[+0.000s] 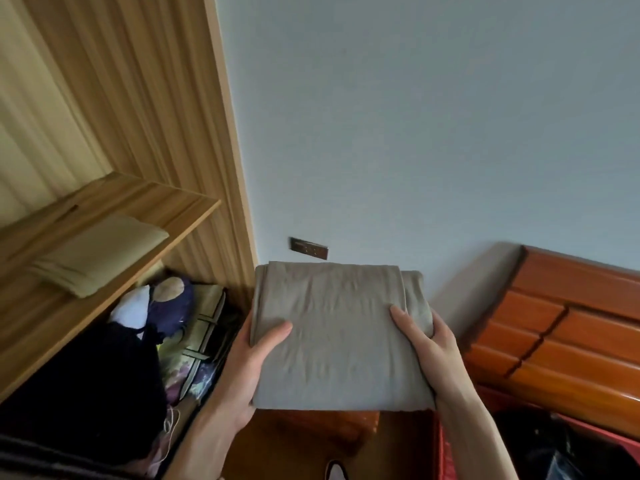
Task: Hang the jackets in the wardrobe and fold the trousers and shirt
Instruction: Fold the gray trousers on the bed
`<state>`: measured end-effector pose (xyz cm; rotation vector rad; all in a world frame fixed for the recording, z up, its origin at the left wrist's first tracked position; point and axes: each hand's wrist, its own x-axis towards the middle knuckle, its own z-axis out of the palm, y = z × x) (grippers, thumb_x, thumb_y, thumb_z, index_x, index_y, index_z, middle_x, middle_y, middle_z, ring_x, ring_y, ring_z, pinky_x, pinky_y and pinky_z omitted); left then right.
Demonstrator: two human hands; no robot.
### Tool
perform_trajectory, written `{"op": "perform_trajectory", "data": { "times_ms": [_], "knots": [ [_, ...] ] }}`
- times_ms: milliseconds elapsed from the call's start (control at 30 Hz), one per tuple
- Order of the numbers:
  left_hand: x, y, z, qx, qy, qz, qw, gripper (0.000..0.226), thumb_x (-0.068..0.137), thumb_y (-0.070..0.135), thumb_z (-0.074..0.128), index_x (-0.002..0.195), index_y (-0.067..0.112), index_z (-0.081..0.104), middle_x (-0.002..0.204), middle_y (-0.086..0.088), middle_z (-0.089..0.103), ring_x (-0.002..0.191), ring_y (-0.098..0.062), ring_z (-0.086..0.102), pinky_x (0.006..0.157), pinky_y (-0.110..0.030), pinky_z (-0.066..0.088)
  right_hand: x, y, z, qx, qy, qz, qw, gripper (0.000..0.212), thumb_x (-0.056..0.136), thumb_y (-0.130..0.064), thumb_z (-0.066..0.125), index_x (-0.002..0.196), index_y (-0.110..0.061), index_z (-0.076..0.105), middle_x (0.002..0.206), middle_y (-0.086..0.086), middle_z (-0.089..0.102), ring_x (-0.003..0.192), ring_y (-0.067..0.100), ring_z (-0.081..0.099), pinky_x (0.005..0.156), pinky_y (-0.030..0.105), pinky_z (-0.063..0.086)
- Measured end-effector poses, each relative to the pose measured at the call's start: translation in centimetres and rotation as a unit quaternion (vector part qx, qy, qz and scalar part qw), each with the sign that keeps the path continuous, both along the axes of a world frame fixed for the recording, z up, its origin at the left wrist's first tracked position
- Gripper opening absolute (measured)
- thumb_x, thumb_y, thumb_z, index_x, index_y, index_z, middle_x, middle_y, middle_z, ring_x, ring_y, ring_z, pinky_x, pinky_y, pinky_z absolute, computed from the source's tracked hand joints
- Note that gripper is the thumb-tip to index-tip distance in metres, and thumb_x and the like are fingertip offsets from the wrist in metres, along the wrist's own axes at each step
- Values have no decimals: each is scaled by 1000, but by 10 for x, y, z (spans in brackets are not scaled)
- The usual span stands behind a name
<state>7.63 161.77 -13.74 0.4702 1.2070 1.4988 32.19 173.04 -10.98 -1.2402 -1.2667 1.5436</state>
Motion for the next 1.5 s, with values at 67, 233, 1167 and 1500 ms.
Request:
{"op": "perform_trajectory", "data": {
  "times_ms": [67,233,1167,1500],
  "knots": [
    [-11,17,1,2,-4,30,1000,69,41,54,103,104,47,77,113,-4,79,100,-28,78,70,-41,63,-18,29,1,7,-15,18,1000,50,77,-56,83,113,-23,73,101,-5,81,90,14,79,76,31,61],
    [-28,60,11,13,-9,101,995,77,44,51,102,115,42,75,114,-3,79,99,-25,78,67,-35,64,-54,106,9,19,-26,98,995,54,77,-62,80,115,-24,72,101,-6,81,92,13,78,71,25,61],
    [-243,-19,10,-27,37,411,910,87,54,52,96,132,34,61,112,-3,80,100,-28,78,85,-49,63,-384,121,2,55,20,378,924,47,78,-33,88,121,-22,71,106,-6,81,95,10,77,71,20,60],
    [-311,-28,16,-38,46,483,873,75,56,57,93,123,40,64,105,7,80,94,-18,78,69,-34,64,-493,117,25,75,26,449,890,40,83,-33,87,118,-26,69,104,-13,79,95,8,76,71,18,60]
  ]
}}
